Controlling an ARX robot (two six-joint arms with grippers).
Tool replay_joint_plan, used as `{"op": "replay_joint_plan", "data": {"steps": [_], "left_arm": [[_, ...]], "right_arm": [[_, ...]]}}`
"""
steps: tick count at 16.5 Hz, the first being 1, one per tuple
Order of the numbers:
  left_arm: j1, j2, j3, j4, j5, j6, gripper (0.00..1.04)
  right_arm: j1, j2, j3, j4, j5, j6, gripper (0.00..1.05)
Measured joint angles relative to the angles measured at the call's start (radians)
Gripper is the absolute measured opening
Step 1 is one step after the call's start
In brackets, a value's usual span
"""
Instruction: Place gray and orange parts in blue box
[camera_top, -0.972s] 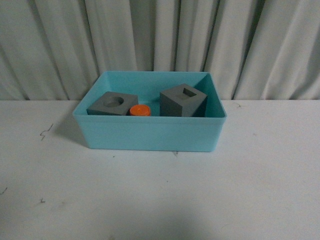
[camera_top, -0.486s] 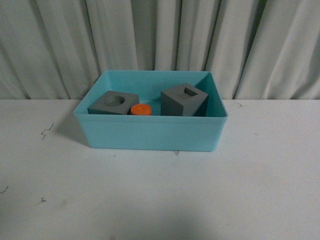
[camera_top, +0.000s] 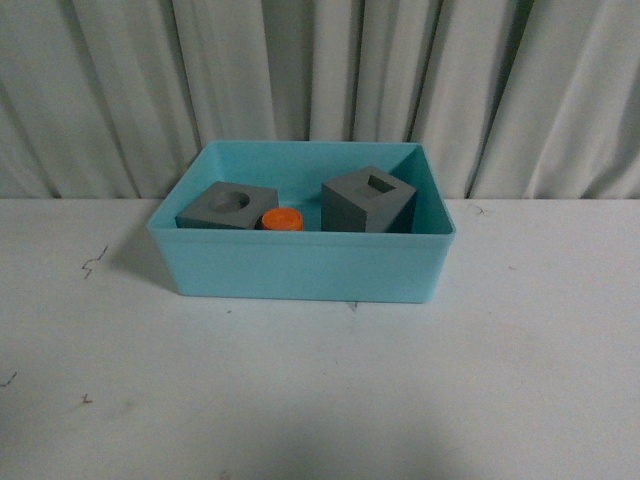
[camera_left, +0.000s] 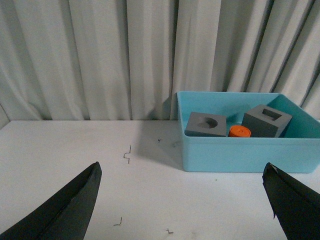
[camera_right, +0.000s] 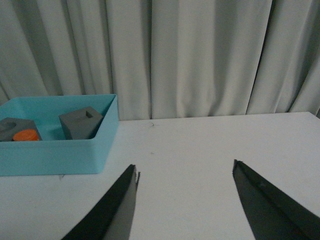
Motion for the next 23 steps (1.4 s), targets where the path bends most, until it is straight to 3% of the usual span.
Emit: {"op": "replay_joint_plan", "data": {"steps": [3, 4, 23], "left_arm": [[0.000, 0.000, 0.000, 0.000, 0.000, 0.000, 0.98], [0.000, 0.000, 0.000, 0.000, 0.000, 0.000, 0.98], [0.000, 0.000, 0.000, 0.000, 0.000, 0.000, 0.98]], "right_arm": [[0.000, 0.000, 0.000, 0.000, 0.000, 0.000, 0.98], [0.000, 0.000, 0.000, 0.000, 0.000, 0.000, 1.00], [0.000, 0.000, 0.000, 0.000, 0.000, 0.000, 0.98]]}}
